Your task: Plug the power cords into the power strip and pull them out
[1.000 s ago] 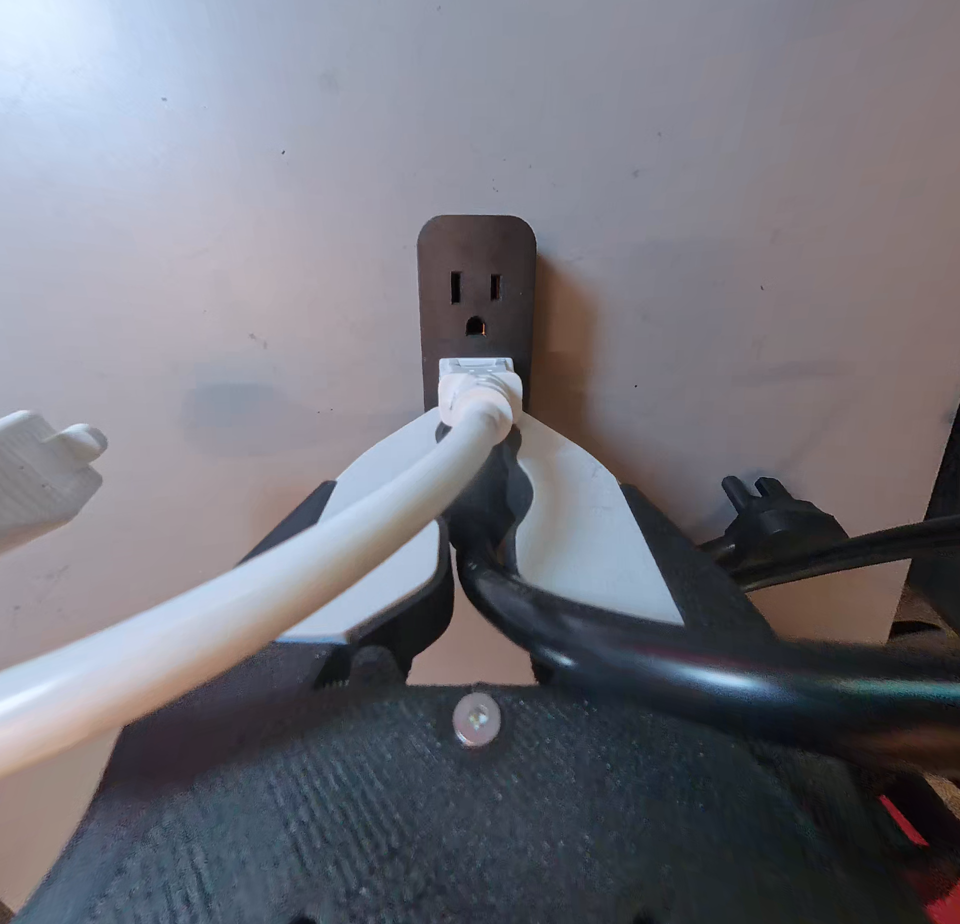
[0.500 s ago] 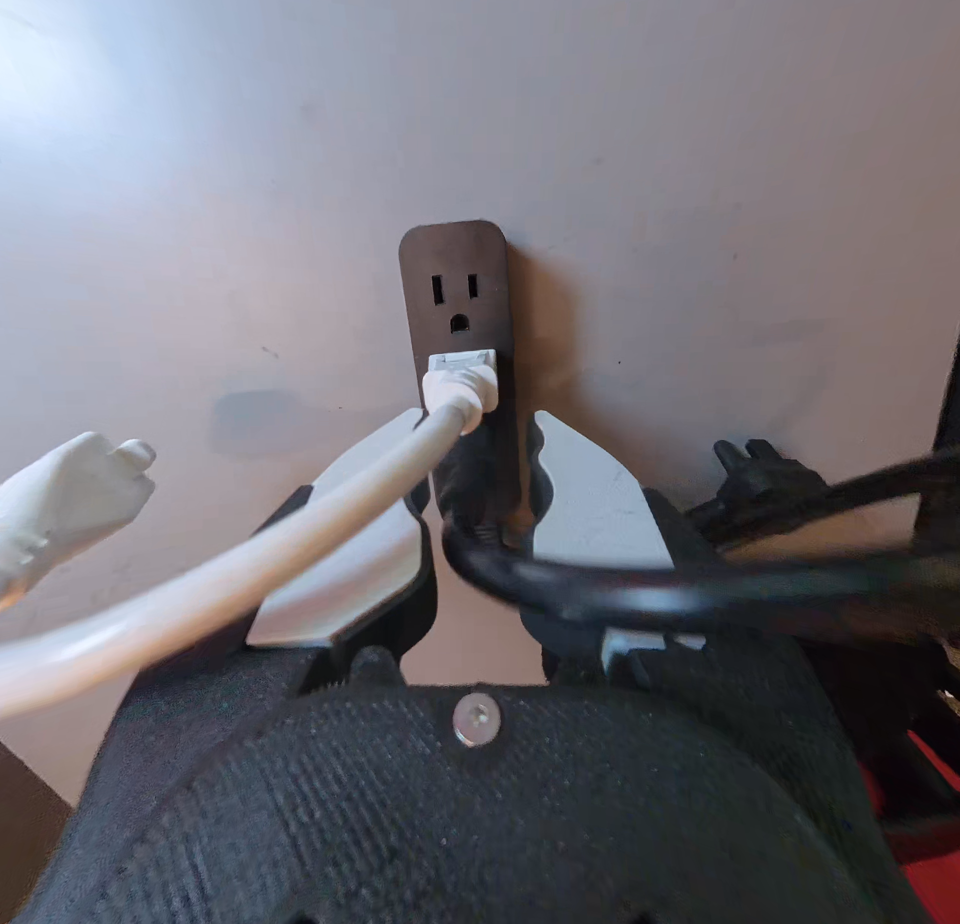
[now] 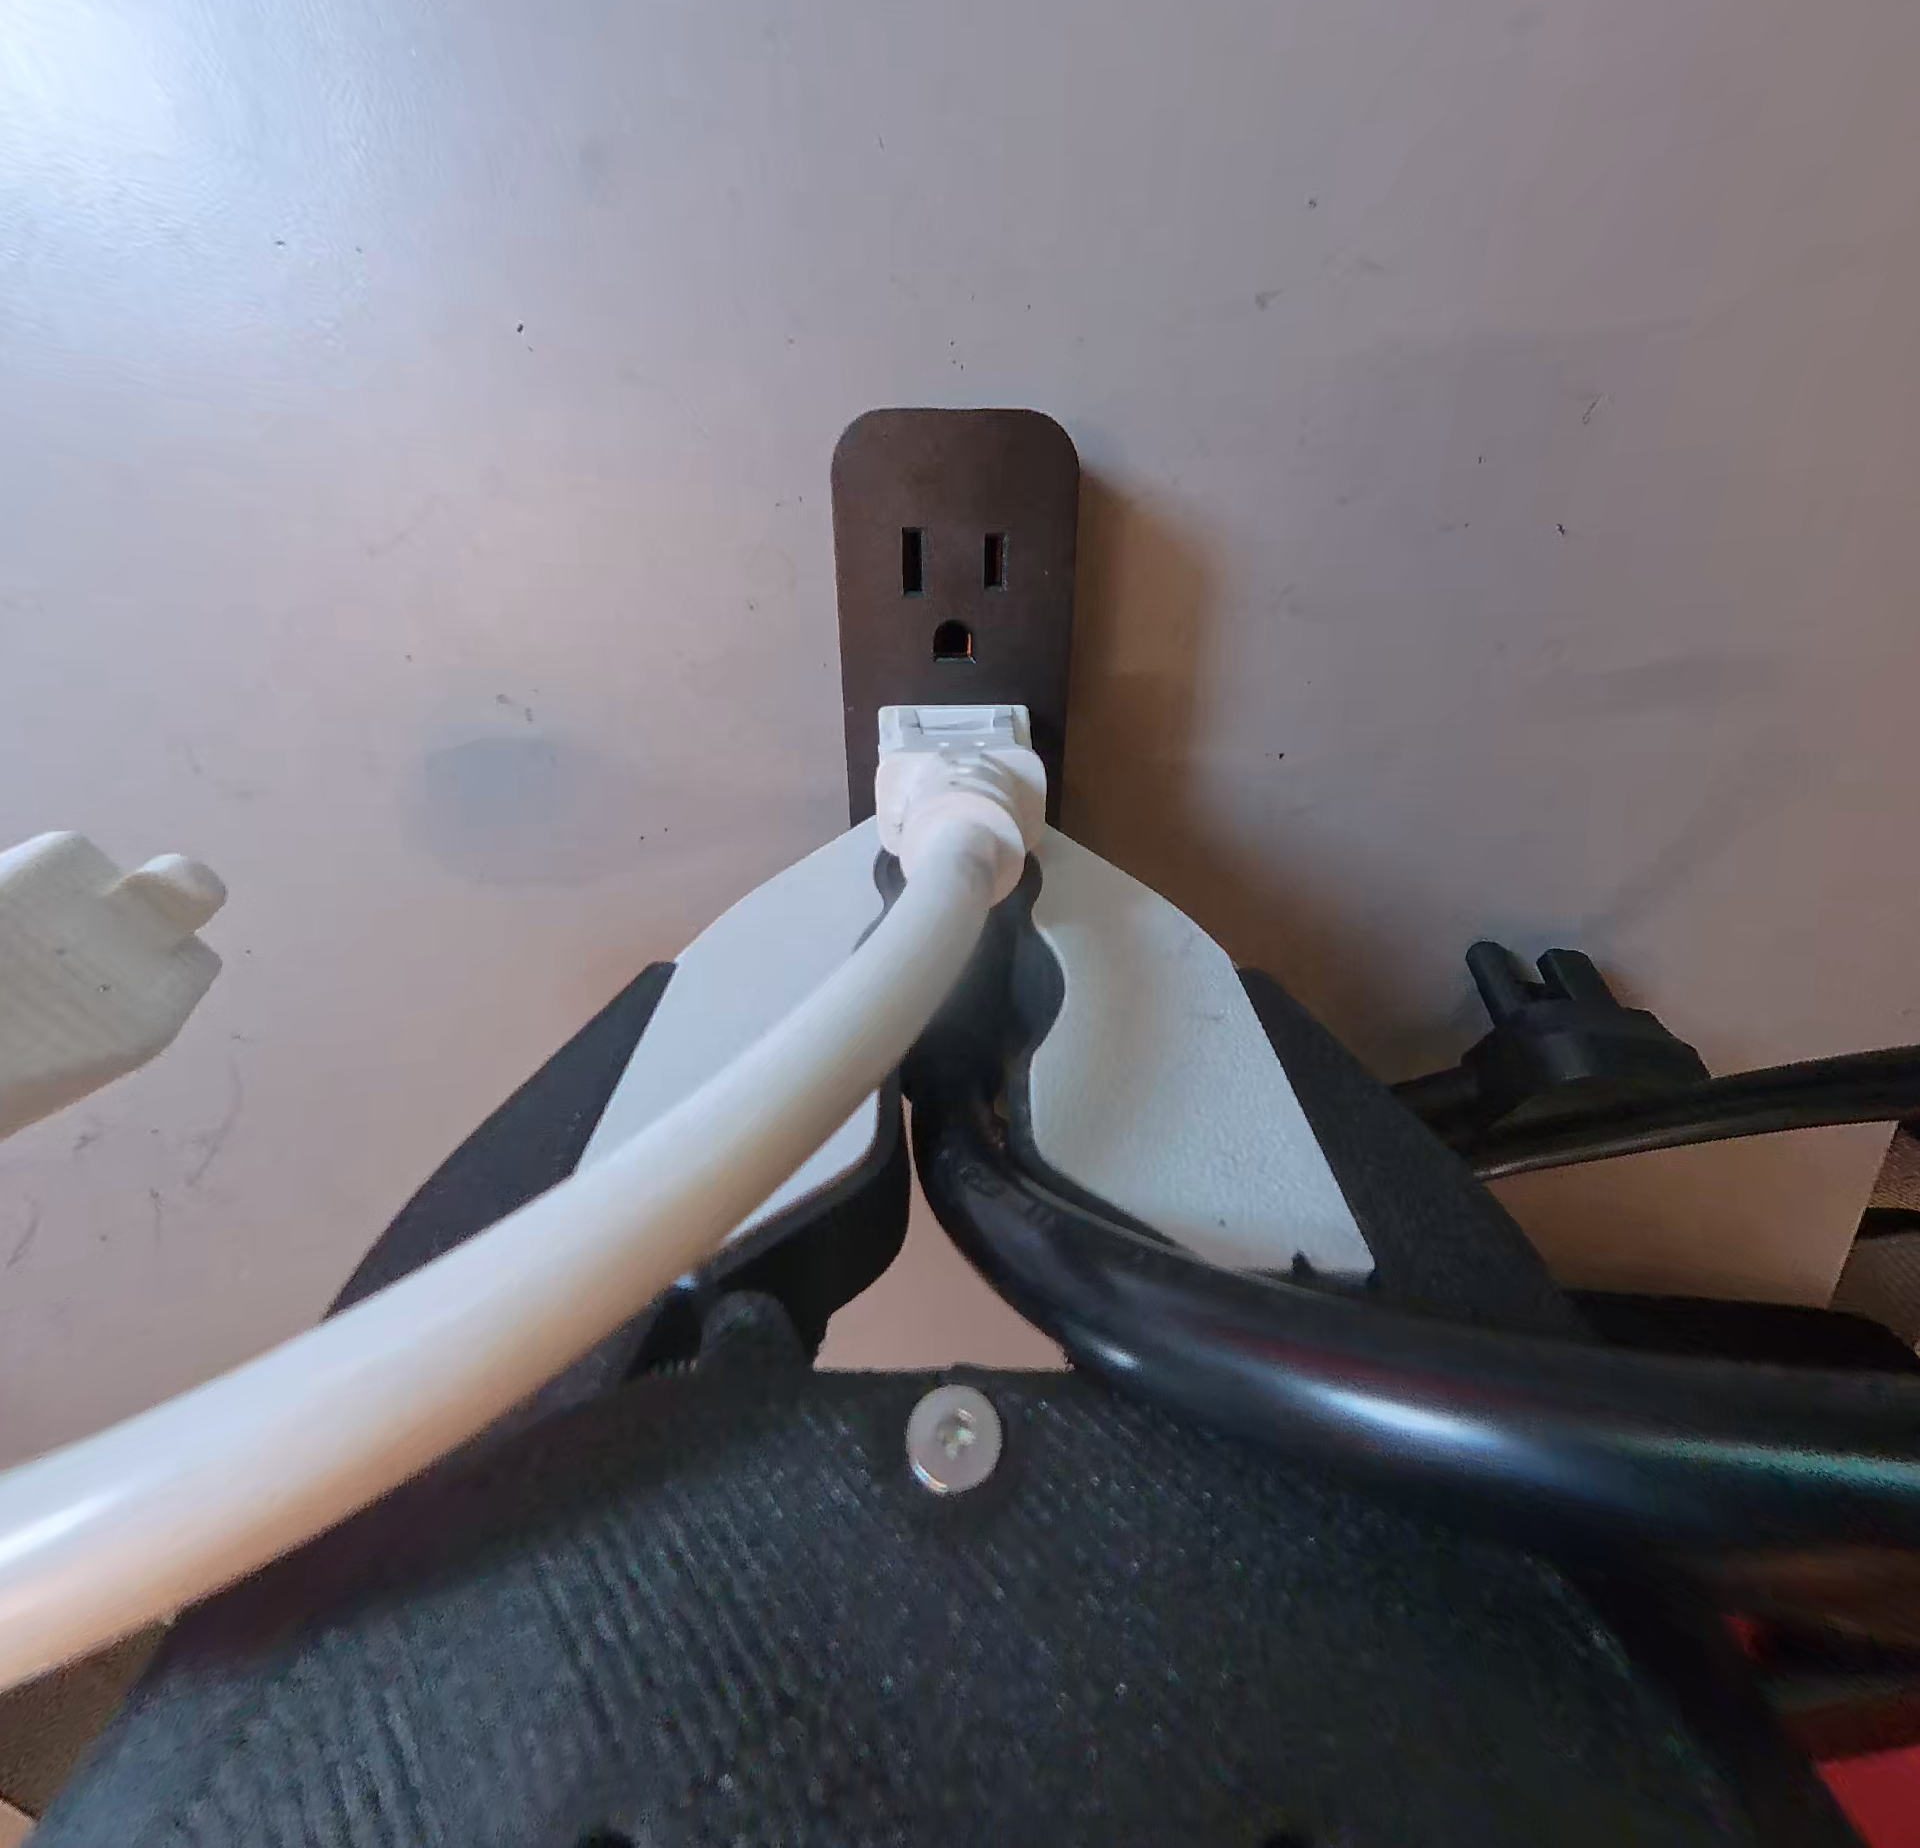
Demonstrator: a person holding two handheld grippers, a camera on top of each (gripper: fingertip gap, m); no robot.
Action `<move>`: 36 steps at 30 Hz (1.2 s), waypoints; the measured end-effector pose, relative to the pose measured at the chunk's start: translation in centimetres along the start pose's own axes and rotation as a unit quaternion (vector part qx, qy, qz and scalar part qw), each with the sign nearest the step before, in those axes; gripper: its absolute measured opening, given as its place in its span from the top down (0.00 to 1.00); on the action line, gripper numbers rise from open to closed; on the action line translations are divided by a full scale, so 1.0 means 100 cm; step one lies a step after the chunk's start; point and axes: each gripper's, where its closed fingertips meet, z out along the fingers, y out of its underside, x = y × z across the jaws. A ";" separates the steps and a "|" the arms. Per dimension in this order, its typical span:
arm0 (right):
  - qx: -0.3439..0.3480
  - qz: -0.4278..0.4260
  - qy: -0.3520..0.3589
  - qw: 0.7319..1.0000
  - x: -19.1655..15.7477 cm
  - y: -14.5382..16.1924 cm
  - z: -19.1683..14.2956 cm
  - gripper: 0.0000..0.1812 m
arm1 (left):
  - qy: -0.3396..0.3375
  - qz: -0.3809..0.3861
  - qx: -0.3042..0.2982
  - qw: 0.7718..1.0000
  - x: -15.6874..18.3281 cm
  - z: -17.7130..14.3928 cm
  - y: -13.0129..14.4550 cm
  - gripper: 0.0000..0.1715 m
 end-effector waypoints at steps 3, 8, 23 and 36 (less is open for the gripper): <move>-0.002 -0.004 -0.001 1.000 -0.002 -0.001 0.001 0.86 | -0.002 0.003 -0.002 1.000 0.000 0.000 0.000 0.90; -0.013 -0.009 -0.006 1.000 -0.009 -0.002 -0.002 0.86 | 0.015 -0.007 -0.003 1.000 0.003 -0.002 0.000 0.87; -0.086 -0.050 -0.015 0.995 0.034 -0.013 0.055 0.86 | -0.004 -0.005 -0.006 1.000 0.002 0.000 0.000 0.90; -0.191 -0.085 -0.054 0.977 0.073 -0.006 0.105 0.86 | -0.039 -0.049 0.195 0.979 0.007 -0.032 -0.005 0.67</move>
